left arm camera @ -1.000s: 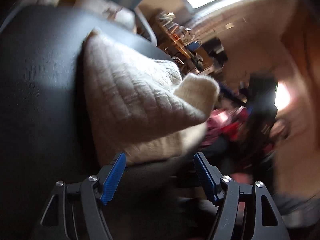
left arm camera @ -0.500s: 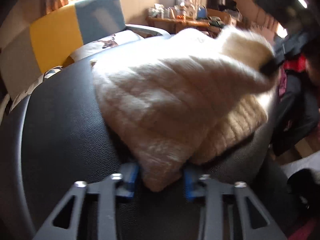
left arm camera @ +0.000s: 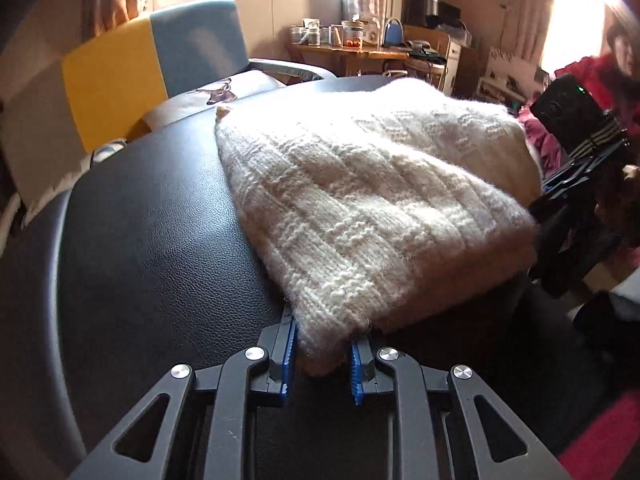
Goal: Fold clothes
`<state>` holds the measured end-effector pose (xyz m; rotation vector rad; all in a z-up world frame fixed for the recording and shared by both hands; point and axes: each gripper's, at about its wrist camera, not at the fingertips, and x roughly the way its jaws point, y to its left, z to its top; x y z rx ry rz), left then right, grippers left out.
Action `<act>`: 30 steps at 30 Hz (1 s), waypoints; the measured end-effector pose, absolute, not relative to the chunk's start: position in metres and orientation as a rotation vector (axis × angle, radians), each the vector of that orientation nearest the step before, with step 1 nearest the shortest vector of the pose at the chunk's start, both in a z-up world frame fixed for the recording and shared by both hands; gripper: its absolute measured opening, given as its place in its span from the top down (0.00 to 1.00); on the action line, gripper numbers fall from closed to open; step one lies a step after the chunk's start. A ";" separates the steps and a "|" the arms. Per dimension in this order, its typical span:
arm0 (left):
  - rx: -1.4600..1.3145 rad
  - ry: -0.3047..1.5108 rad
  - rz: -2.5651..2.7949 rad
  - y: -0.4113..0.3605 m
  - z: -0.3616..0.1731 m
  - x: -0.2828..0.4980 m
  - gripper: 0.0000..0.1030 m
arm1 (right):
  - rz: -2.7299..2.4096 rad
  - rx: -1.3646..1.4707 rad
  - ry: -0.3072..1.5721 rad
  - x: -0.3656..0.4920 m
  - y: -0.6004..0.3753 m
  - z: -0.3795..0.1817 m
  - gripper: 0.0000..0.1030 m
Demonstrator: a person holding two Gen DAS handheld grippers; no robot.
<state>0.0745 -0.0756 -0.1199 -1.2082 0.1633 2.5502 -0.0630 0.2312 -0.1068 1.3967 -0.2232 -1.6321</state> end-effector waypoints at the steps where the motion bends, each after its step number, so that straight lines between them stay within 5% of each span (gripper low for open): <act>1: -1.209 0.163 2.549 -0.075 -0.120 0.075 0.79 | -1.658 1.377 -0.239 -0.066 0.239 -0.098 0.69; 7: -1.229 0.094 2.543 -0.078 -0.122 0.070 0.78 | -1.822 1.167 -0.674 -0.106 0.278 -0.065 0.59; 13: -1.225 0.068 2.540 -0.075 -0.124 0.081 0.77 | -1.787 1.481 -0.734 -0.145 0.230 -0.096 0.53; 15: -1.220 0.061 2.547 -0.074 -0.123 0.084 0.77 | -1.789 1.475 -0.740 -0.149 0.211 -0.104 0.59; 17: -1.217 0.001 2.550 -0.077 -0.122 0.087 0.78 | -1.851 1.477 -0.614 -0.148 0.187 -0.094 0.85; 23: -1.189 -0.314 2.587 -0.104 -0.116 0.099 0.79 | -1.913 1.199 -0.632 -0.122 0.178 -0.022 0.87; 30: -1.248 -0.495 2.569 -0.127 -0.133 0.105 0.78 | -1.965 1.452 -0.786 -0.095 0.208 -0.123 0.87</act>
